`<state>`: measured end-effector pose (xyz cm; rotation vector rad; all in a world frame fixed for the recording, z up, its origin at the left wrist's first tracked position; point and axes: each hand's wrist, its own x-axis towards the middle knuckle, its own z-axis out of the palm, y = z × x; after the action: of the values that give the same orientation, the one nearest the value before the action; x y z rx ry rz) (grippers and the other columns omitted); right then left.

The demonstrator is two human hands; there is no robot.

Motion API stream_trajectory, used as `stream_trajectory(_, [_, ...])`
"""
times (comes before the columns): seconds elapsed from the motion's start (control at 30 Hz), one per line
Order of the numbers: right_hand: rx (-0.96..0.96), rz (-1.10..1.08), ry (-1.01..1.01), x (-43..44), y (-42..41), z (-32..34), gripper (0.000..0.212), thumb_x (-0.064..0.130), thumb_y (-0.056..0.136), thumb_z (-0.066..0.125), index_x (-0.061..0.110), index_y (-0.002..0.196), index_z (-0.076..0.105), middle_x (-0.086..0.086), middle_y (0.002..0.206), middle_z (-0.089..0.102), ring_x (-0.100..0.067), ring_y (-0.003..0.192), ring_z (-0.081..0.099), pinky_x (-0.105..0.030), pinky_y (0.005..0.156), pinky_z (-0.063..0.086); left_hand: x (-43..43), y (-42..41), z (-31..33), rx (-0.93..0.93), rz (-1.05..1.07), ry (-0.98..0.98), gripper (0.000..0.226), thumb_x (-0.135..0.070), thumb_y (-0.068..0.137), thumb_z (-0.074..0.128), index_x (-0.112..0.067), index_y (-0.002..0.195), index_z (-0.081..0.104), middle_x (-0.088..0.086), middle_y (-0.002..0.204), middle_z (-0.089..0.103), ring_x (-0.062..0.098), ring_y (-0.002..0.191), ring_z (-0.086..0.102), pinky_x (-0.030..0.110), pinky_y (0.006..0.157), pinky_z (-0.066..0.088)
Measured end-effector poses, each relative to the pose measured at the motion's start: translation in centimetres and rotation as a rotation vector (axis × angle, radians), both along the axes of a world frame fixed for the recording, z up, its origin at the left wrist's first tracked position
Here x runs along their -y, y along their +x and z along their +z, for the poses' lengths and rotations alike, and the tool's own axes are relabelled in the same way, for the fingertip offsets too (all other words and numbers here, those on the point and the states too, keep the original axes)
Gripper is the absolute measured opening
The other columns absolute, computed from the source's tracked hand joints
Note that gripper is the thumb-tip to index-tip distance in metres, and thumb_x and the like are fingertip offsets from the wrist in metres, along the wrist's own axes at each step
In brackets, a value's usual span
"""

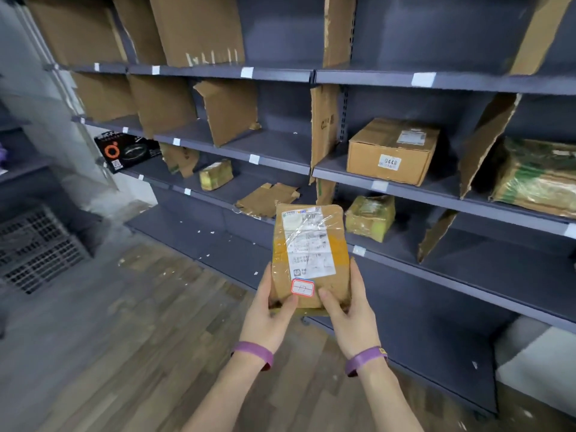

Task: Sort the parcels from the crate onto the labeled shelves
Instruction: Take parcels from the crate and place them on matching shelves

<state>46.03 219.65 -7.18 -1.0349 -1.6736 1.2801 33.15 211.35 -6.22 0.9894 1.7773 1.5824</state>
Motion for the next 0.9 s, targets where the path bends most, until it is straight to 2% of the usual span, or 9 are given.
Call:
stream_trajectory(0.1, [0.041,0.073,-0.017,-0.5,-2.5,-0.5,0.081,0.037,0.089,0.066,0.041,0.152,0.015,0.016,0.133,0.049,-0.009,0.119,0.049,-0.03,0.1,0.044,0.3,-2.3,-0.7,0.034,0.072,-0.024,0.067,-0.01,0.091,0.061,-0.037,0.145,0.032,-0.024,0.123,0.061,-0.007,0.112,0.056,0.017,0.095,0.045])
stream_trajectory(0.17, [0.052,0.106,-0.027,-0.4,-4.6,-1.0,0.08,0.034,0.089,0.066,0.041,0.151,0.017,0.018,0.133,0.049,-0.01,0.122,0.049,-0.034,0.104,0.044,0.7,-4.0,-1.1,0.032,0.106,-0.029,0.064,-0.008,0.09,0.062,-0.037,0.14,0.037,-0.022,0.12,0.063,-0.005,0.109,0.058,0.018,0.094,0.046])
stream_trajectory(0.3, [0.009,0.149,-0.079,0.0,-9.2,-1.9,0.072,0.025,0.09,0.067,0.039,0.148,0.028,0.038,0.124,0.047,0.002,0.117,0.052,-0.037,0.103,0.046,1.4,-8.2,-2.0,0.023,0.156,-0.033,0.058,-0.003,0.085,0.065,-0.042,0.124,0.046,-0.02,0.113,0.066,-0.001,0.102,0.062,0.015,0.086,0.047])
stream_trajectory(0.37, [-0.039,0.149,-0.115,0.0,-11.9,-2.5,0.063,0.02,0.091,0.066,0.039,0.142,0.035,0.033,0.124,0.052,0.003,0.115,0.055,-0.041,0.101,0.049,1.7,-10.7,-2.3,0.04,0.148,-0.031,0.055,-0.001,0.086,0.065,-0.041,0.12,0.048,-0.02,0.111,0.067,0.0,0.104,0.063,0.016,0.087,0.047])
stream_trajectory(0.47, [-0.079,0.098,-0.151,0.5,-16.9,-3.5,0.056,0.014,0.091,0.066,0.044,0.132,0.042,0.02,0.122,0.062,-0.011,0.114,0.061,-0.048,0.096,0.052,2.2,-15.5,-2.5,0.077,0.125,-0.029,0.052,0.001,0.088,0.062,-0.041,0.116,0.051,-0.024,0.108,0.068,-0.002,0.104,0.062,0.013,0.084,0.047])
stream_trajectory(0.57, [-0.109,0.046,-0.17,1.5,-22.3,-3.7,0.056,0.013,0.09,0.066,0.038,0.135,0.046,0.013,0.123,0.064,-0.013,0.111,0.063,-0.052,0.093,0.053,2.7,-21.0,-2.0,0.091,0.109,-0.009,0.051,0.001,0.089,0.059,-0.043,0.112,0.05,-0.033,0.104,0.066,-0.009,0.102,0.061,0.007,0.081,0.044])
stream_trajectory(0.7, [-0.168,0.029,-0.194,2.4,-29.9,-3.0,0.056,0.011,0.091,0.064,0.032,0.139,0.044,0.009,0.128,0.06,-0.011,0.113,0.061,-0.051,0.093,0.053,3.9,-28.8,-1.6,0.079,0.117,-0.028,0.052,0.001,0.09,0.058,-0.042,0.117,0.048,-0.033,0.11,0.064,-0.009,0.107,0.059,0.01,0.087,0.044])
stream_trajectory(0.8, [-0.17,0.049,-0.177,3.0,-35.2,-2.8,0.058,0.014,0.091,0.065,0.031,0.142,0.042,0.02,0.125,0.055,-0.012,0.117,0.059,-0.051,0.095,0.052,5.4,-34.1,-2.3,0.082,0.194,-0.055,0.048,-0.02,0.087,0.067,-0.042,0.123,0.045,-0.019,0.132,0.055,-0.001,0.123,0.05,0.024,0.107,0.038])
stream_trajectory(0.9, [-0.158,0.073,-0.181,3.5,-39.7,-3.3,0.059,0.018,0.09,0.066,0.034,0.14,0.041,0.019,0.127,0.055,-0.014,0.119,0.057,-0.052,0.096,0.051,7.0,-38.3,-2.8,0.047,0.264,-0.142,0.058,-0.023,0.088,0.067,-0.025,0.14,0.04,-0.014,0.135,0.043,0.001,0.127,0.039,0.019,0.108,0.028])
